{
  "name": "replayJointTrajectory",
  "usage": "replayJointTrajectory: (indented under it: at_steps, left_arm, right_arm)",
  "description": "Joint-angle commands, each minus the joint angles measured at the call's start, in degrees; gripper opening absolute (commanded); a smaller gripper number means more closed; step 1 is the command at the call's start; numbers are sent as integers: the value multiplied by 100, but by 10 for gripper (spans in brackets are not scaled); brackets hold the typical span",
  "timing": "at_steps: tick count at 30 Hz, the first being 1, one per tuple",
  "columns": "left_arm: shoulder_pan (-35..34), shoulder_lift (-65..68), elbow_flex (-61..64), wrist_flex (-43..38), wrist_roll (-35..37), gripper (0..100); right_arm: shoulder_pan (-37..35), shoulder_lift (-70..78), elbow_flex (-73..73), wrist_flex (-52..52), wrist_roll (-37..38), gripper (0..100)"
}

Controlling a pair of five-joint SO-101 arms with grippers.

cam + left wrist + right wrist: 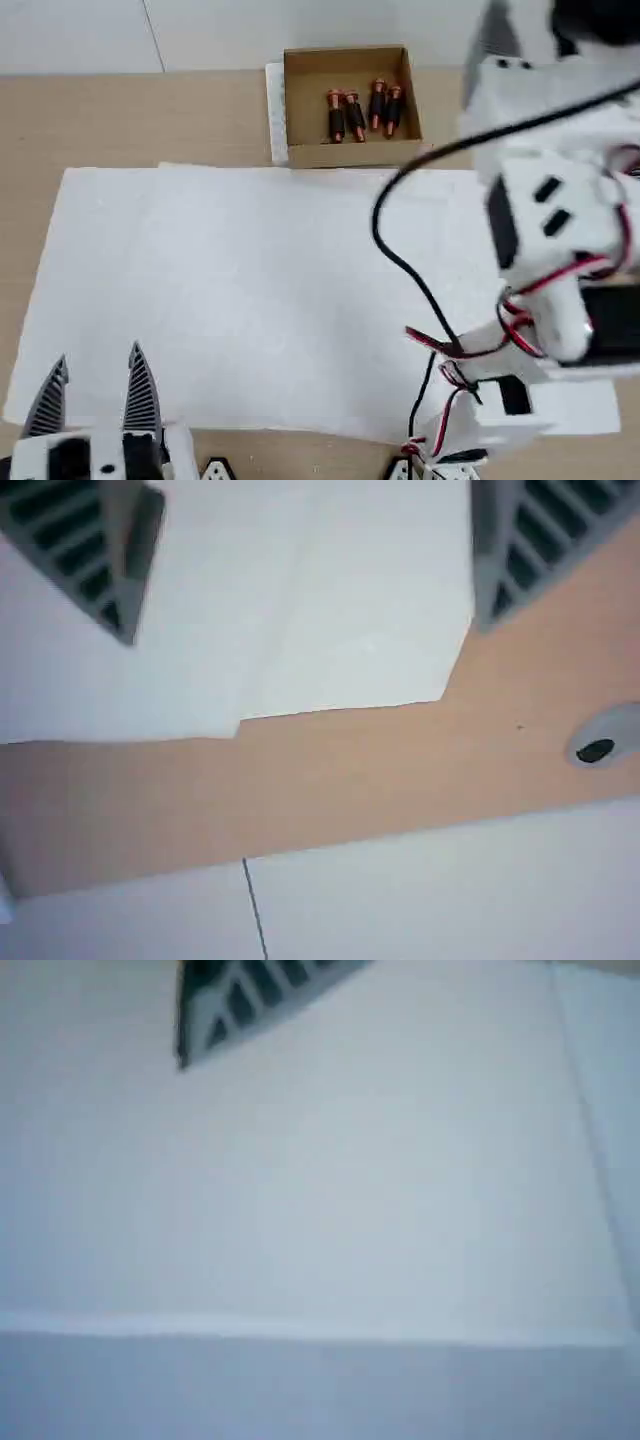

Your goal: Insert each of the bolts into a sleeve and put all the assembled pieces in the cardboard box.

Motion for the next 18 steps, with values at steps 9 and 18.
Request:
replayJointTrajectory:
  at_steps: [9,18]
  left_arm:
    - [35,-26,479,-809,2655,207]
    - [35,-26,1508,-1916,2681,207]
  right_arm:
    - [330,-1543,2057,101,457,178]
    - [-233,-3503,6497,-84,431,179]
